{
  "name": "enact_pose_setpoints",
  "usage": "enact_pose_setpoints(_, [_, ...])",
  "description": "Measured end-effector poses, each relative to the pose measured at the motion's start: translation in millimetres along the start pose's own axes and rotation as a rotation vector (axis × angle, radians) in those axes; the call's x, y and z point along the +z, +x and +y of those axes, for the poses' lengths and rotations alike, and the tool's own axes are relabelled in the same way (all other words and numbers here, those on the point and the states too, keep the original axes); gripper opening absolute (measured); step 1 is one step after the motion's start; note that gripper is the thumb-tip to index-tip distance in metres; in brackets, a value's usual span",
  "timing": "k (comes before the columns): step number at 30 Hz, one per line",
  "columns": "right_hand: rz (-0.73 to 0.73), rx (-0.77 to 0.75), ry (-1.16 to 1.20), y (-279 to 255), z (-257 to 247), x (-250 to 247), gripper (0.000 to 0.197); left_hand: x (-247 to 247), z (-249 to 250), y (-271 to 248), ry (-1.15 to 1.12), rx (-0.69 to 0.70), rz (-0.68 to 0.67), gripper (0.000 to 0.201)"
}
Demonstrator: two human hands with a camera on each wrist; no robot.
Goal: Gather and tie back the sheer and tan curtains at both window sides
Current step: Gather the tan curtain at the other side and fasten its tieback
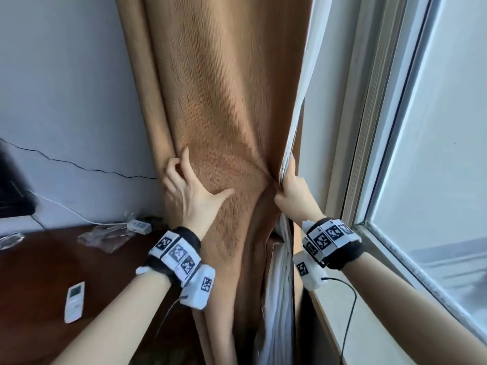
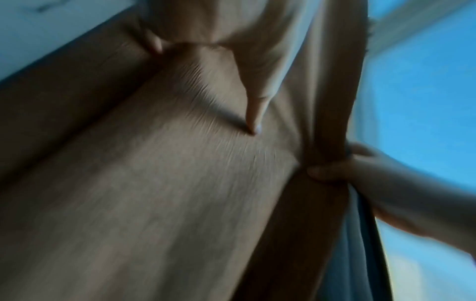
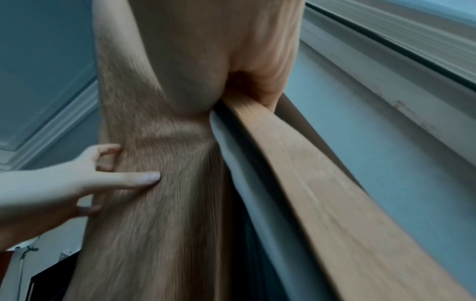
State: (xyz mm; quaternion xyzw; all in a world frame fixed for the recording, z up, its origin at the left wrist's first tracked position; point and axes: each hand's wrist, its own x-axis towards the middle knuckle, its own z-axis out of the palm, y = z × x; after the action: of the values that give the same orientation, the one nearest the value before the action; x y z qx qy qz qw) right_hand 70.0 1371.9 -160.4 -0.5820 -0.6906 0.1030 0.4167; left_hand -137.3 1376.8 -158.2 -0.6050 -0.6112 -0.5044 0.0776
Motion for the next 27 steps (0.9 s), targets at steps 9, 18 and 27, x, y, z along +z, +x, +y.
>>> enact_pose_setpoints(9, [0.102, -0.024, -0.016, -1, 7, 13, 0.087, 6, 11, 6, -0.01, -0.074, -0.044, 0.09])
enact_pose_setpoints(18, [0.077, -0.059, 0.056, -7, -3, 11, 0.081, 23, 17, 9, 0.061, -0.16, -0.14, 0.047])
enact_pose_setpoints(27, [0.079, -0.008, 0.063, -1, -7, 15, 0.086, 24, 56, -28, -0.344, -0.01, -0.206, 0.091])
